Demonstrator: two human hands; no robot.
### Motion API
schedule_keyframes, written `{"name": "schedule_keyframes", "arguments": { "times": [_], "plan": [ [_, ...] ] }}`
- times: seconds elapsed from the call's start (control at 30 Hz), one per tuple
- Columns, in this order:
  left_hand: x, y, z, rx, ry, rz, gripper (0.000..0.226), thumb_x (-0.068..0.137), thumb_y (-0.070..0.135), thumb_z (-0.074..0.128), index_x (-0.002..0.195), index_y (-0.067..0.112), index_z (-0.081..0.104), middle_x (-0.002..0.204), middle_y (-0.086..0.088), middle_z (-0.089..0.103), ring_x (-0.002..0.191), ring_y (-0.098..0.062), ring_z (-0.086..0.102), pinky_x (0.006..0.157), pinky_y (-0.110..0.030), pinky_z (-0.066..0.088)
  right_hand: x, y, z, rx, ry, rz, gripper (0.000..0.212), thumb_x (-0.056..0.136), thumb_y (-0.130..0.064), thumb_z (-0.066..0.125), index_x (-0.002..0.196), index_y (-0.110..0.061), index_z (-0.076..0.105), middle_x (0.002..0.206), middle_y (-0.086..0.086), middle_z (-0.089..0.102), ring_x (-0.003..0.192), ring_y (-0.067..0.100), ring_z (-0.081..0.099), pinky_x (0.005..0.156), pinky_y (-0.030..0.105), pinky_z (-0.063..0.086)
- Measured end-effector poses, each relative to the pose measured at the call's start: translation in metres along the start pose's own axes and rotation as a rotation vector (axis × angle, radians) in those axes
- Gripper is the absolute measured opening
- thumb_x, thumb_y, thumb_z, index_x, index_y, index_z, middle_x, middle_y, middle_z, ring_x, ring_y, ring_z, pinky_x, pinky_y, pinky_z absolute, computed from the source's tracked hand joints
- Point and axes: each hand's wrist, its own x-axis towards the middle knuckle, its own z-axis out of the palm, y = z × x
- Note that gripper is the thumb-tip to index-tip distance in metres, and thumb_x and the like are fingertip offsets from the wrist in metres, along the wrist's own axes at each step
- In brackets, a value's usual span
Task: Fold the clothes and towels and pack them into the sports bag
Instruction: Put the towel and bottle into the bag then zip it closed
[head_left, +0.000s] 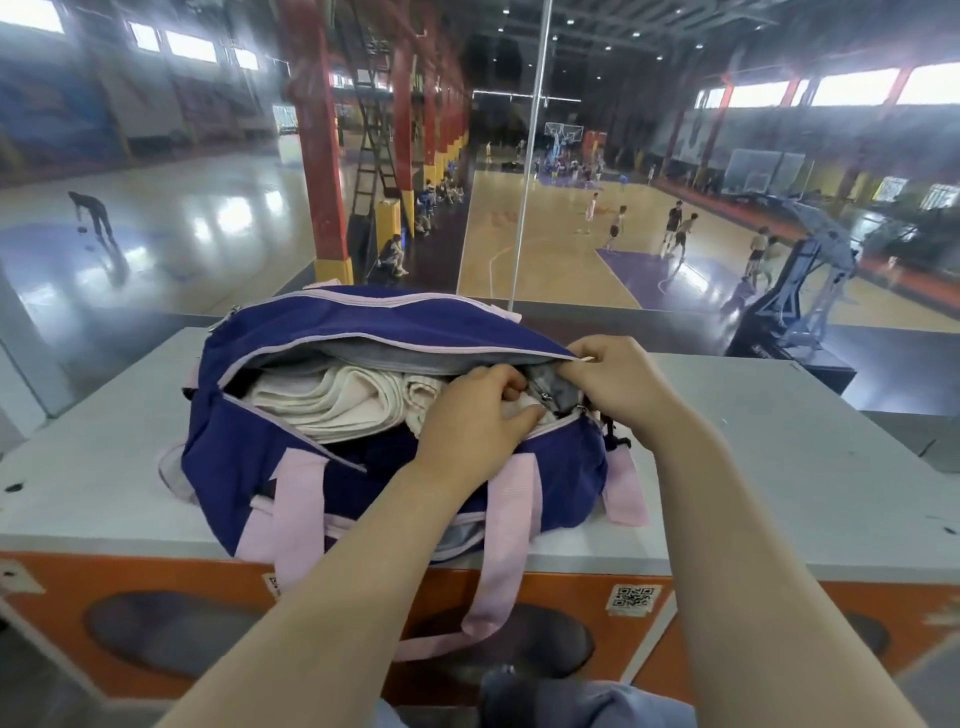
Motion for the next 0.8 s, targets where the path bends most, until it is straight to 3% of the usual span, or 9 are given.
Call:
{"name": "schedule_keyframes", "arguments": {
  "times": [0.13,0.33,0.47,0.57,0.63,0.73,0.8],
  "plan": [
    [-0.003,0.008,0.01,0.075,0.104,0.009,0.036,0.077,0.053,0.072,0.091,0.024,0.055,0.09,0.007,0.058,0.084,-0.012,0.054,0.071,-0.031,0.046,0.0,0.002,0.003,0.05,-0.005,-0.014,0.011,0.089,-0.009,0.063,0.097,-0.006,0.07,0.086,0.007,0.07,0.068,0.009,0.061,0.052,0.009,0.046],
    [-0.003,0.011,0.018,0.147,0.176,-0.015,0.033,0.08,0.051,0.068,0.087,0.027,0.048,0.086,0.009,0.055,0.083,-0.012,0.051,0.069,-0.029,0.04,0.0,0.004,0.007,0.111,-0.015,0.007,0.013,0.087,-0.007,0.063,0.098,-0.003,0.068,0.088,0.01,0.072,0.073,0.015,0.063,0.063,0.022,0.05],
    [-0.002,0.007,0.017,0.08,0.114,-0.025,0.02,0.082,0.032,0.066,0.088,0.022,0.05,0.089,0.006,0.055,0.088,-0.018,0.053,0.072,-0.032,0.038,0.001,0.004,0.006,0.129,-0.016,0.006,0.012,0.085,-0.007,0.065,0.094,-0.001,0.07,0.084,0.009,0.068,0.071,0.014,0.058,0.061,0.023,0.047],
    [-0.002,0.006,0.015,0.042,0.108,-0.017,0.012,0.082,0.024,0.063,0.088,0.02,0.054,0.09,0.005,0.058,0.087,-0.016,0.054,0.07,-0.031,0.04,0.0,0.006,0.008,0.107,-0.02,0.024,0.012,0.084,-0.017,0.066,0.093,-0.01,0.071,0.088,0.006,0.071,0.078,0.019,0.063,0.075,0.033,0.053],
    [-0.003,0.006,0.014,0.038,0.129,-0.002,0.009,0.082,0.024,0.063,0.086,0.019,0.056,0.088,0.005,0.059,0.084,-0.015,0.054,0.068,-0.03,0.042,-0.001,0.006,0.007,0.082,-0.061,0.017,0.014,0.082,-0.022,0.068,0.094,-0.016,0.069,0.09,0.005,0.073,0.085,0.024,0.067,0.084,0.041,0.053],
    [-0.004,0.006,0.013,0.008,0.148,0.02,0.008,0.085,0.026,0.063,0.086,0.019,0.058,0.087,0.006,0.061,0.08,-0.012,0.054,0.067,-0.029,0.043,-0.003,0.005,0.004,0.105,-0.204,-0.021,0.024,0.081,-0.012,0.073,0.103,-0.012,0.063,0.097,0.011,0.072,0.084,0.02,0.066,0.085,0.039,0.054],
    [-0.005,0.005,0.012,0.0,0.15,0.034,0.009,0.086,0.026,0.063,0.085,0.019,0.059,0.087,0.006,0.061,0.079,-0.011,0.054,0.067,-0.028,0.044,-0.003,0.005,0.004,0.002,-0.227,-0.059,0.032,0.077,-0.012,0.075,0.106,-0.016,0.062,0.098,0.004,0.069,0.09,0.019,0.066,0.088,0.04,0.054]
  ]
}}
